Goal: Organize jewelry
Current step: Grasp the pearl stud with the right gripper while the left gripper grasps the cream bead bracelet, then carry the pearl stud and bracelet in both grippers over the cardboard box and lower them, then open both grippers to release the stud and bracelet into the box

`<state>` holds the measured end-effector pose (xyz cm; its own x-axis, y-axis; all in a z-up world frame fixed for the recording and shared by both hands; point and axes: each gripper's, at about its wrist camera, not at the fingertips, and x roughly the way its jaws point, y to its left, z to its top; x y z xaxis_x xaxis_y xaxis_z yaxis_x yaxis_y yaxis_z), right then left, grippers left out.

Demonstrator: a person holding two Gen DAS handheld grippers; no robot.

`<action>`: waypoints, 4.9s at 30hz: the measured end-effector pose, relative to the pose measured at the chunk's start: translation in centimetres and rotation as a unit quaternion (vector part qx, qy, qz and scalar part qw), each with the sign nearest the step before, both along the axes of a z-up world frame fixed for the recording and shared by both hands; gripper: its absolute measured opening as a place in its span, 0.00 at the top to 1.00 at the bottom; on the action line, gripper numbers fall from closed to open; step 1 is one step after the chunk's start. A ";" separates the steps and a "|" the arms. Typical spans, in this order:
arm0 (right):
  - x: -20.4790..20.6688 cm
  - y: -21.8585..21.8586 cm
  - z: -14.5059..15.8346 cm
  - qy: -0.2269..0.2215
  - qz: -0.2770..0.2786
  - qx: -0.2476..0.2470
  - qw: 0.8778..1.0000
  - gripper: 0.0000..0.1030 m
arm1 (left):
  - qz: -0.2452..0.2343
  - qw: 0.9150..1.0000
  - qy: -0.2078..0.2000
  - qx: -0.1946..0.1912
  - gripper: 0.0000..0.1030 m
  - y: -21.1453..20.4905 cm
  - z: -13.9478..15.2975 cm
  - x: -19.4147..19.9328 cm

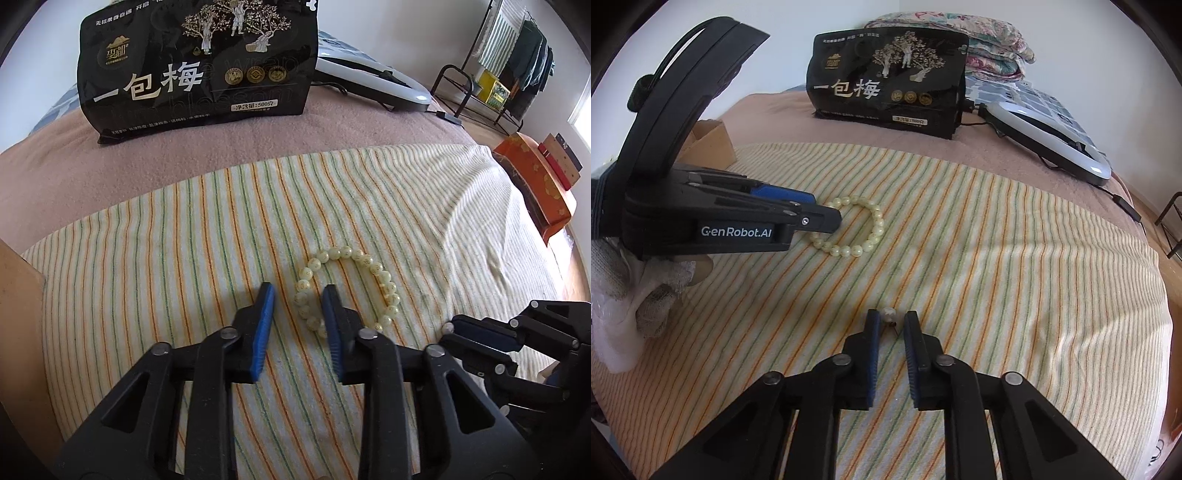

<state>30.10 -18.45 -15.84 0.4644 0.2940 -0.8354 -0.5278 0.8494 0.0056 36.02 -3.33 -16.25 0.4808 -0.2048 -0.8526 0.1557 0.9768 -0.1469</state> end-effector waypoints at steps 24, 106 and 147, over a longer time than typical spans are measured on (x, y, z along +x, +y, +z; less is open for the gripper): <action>-1.2 -1.4 3.7 -0.029 -0.025 0.030 0.999 0.95 | 0.009 0.999 -0.042 -0.023 0.95 2.7 5.8 -2.9; -12.0 25.7 8.6 -0.013 0.144 0.123 0.982 0.94 | 0.182 0.974 -0.130 -0.016 0.95 28.5 12.1 -18.3; -12.9 24.2 10.9 -0.068 0.105 0.121 0.985 0.04 | 0.173 0.968 -0.179 0.027 0.35 25.9 15.0 -19.5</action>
